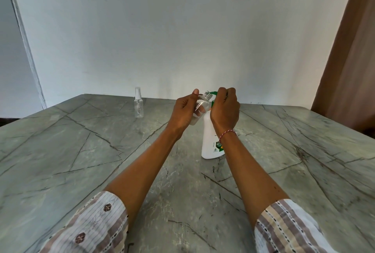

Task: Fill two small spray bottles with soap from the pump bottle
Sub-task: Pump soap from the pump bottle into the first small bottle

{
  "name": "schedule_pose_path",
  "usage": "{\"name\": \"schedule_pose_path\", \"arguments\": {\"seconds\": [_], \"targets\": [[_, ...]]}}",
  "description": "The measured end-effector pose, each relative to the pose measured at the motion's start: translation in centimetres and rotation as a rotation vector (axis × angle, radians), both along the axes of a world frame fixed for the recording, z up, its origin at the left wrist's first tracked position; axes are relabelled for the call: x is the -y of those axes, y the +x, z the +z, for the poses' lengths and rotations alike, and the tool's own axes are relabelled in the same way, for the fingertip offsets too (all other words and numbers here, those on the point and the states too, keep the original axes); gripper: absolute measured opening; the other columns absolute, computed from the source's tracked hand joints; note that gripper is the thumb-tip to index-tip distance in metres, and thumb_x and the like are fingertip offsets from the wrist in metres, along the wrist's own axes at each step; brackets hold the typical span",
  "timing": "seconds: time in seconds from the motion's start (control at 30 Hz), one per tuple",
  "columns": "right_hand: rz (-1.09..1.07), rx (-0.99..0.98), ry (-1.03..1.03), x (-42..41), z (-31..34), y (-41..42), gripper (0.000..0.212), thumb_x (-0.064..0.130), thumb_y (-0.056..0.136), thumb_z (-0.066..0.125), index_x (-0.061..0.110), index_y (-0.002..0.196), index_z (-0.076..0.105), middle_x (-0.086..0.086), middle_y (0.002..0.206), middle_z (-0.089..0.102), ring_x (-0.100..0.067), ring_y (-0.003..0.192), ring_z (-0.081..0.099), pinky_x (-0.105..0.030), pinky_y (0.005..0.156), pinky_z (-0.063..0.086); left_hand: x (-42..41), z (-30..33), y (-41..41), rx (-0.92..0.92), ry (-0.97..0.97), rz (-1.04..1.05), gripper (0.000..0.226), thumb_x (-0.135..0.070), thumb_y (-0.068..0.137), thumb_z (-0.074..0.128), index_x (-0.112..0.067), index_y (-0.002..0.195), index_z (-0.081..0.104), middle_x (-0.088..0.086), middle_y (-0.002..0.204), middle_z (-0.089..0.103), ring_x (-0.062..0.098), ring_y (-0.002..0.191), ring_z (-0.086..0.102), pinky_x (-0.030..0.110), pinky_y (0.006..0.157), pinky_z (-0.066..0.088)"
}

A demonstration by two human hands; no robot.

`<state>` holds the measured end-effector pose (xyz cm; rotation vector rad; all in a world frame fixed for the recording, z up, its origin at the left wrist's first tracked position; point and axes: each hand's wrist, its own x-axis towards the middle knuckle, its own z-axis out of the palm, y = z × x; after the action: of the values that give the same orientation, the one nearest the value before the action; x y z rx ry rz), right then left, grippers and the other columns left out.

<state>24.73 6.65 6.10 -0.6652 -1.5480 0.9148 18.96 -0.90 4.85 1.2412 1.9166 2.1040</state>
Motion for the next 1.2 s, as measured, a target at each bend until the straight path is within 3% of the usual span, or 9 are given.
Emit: {"name": "schedule_pose_path", "arguments": {"seconds": [0.23, 0.43, 0.67, 0.73, 0.83, 1.0, 1.13, 1.2], "targets": [[-0.017, 0.079, 0.018, 0.02, 0.19, -0.20, 0.044, 0.043, 0.098, 0.030, 0.007, 0.086, 0.053, -0.001, 0.072, 0.054, -0.015, 0.067, 0.050, -0.025, 0.060, 0.033, 0.16, 0.43, 0.10, 0.039, 0.013, 0.006, 0.038, -0.044, 0.096, 0.033, -0.029, 0.087, 0.066, -0.010, 0.079, 0.066, 0.006, 0.071, 0.058, 0.017, 0.064, 0.042], [-0.027, 0.112, 0.032, -0.24, 0.00, -0.15, 0.024, 0.028, 0.097, 0.033, 0.011, 0.084, 0.045, 0.010, 0.063, 0.040, -0.005, 0.055, 0.037, -0.017, 0.049, 0.025, 0.02, 0.26, 0.12, 0.008, 0.001, 0.019, 0.038, -0.046, 0.096, 0.034, -0.034, 0.077, 0.065, -0.010, 0.074, 0.066, 0.004, 0.068, 0.057, 0.016, 0.064, 0.043], [-0.003, 0.074, 0.008, -0.21, 0.27, 0.05, 0.024, 0.023, 0.095, 0.034, 0.009, 0.080, 0.046, 0.003, 0.062, 0.043, -0.017, 0.062, 0.043, -0.025, 0.050, 0.026, 0.07, 0.11, 0.21, 0.019, 0.000, 0.035, 0.039, -0.046, 0.096, 0.034, -0.035, 0.075, 0.066, -0.018, 0.066, 0.066, -0.006, 0.060, 0.059, 0.004, 0.053, 0.043], [0.010, 0.122, 0.031, -0.41, 0.32, 0.08, 0.030, 0.025, 0.096, 0.032, 0.010, 0.076, 0.048, -0.002, 0.069, 0.050, -0.018, 0.067, 0.046, -0.025, 0.057, 0.032, -0.03, 0.24, 0.18, 0.028, 0.005, 0.027, 0.037, -0.046, 0.096, 0.034, -0.034, 0.082, 0.066, -0.012, 0.075, 0.068, 0.002, 0.069, 0.061, 0.011, 0.060, 0.044], [-0.018, 0.143, 0.035, -0.41, 0.50, -0.09, 0.046, 0.031, 0.099, 0.029, 0.014, 0.063, 0.052, -0.004, 0.070, 0.058, -0.014, 0.059, 0.049, -0.021, 0.050, 0.030, -0.04, 0.37, 0.10, 0.037, 0.020, 0.016, 0.037, -0.046, 0.096, 0.034, -0.030, 0.093, 0.066, -0.010, 0.083, 0.067, 0.004, 0.072, 0.060, 0.015, 0.063, 0.042], [-0.002, 0.179, -0.017, -0.21, 0.78, 0.02, 0.072, 0.053, 0.096, 0.018, 0.006, 0.075, 0.068, -0.004, 0.070, 0.061, -0.015, 0.061, 0.054, -0.019, 0.050, 0.035, -0.09, 0.26, 0.04, 0.024, 0.004, 0.008, 0.039, -0.045, 0.096, 0.032, -0.027, 0.093, 0.067, -0.009, 0.082, 0.066, 0.005, 0.073, 0.059, 0.018, 0.065, 0.042], [0.014, 0.142, 0.020, -0.19, 0.71, -0.01, 0.053, 0.040, 0.101, 0.020, 0.015, 0.074, 0.058, -0.002, 0.076, 0.060, -0.016, 0.070, 0.057, -0.024, 0.062, 0.044, 0.00, 0.35, 0.01, 0.040, 0.003, 0.026, 0.035, -0.046, 0.096, 0.033, -0.034, 0.088, 0.065, -0.020, 0.075, 0.064, 0.001, 0.069, 0.060, 0.015, 0.062, 0.041], [-0.009, 0.153, 0.070, -0.22, 0.73, 0.10, 0.042, 0.032, 0.102, 0.022, 0.020, 0.069, 0.046, -0.002, 0.077, 0.058, -0.013, 0.065, 0.051, -0.020, 0.054, 0.036, 0.13, 0.36, -0.02, 0.036, 0.009, 0.029, 0.035, -0.045, 0.096, 0.034, -0.038, 0.082, 0.065, -0.022, 0.069, 0.064, -0.006, 0.063, 0.060, 0.010, 0.058, 0.041]]}}
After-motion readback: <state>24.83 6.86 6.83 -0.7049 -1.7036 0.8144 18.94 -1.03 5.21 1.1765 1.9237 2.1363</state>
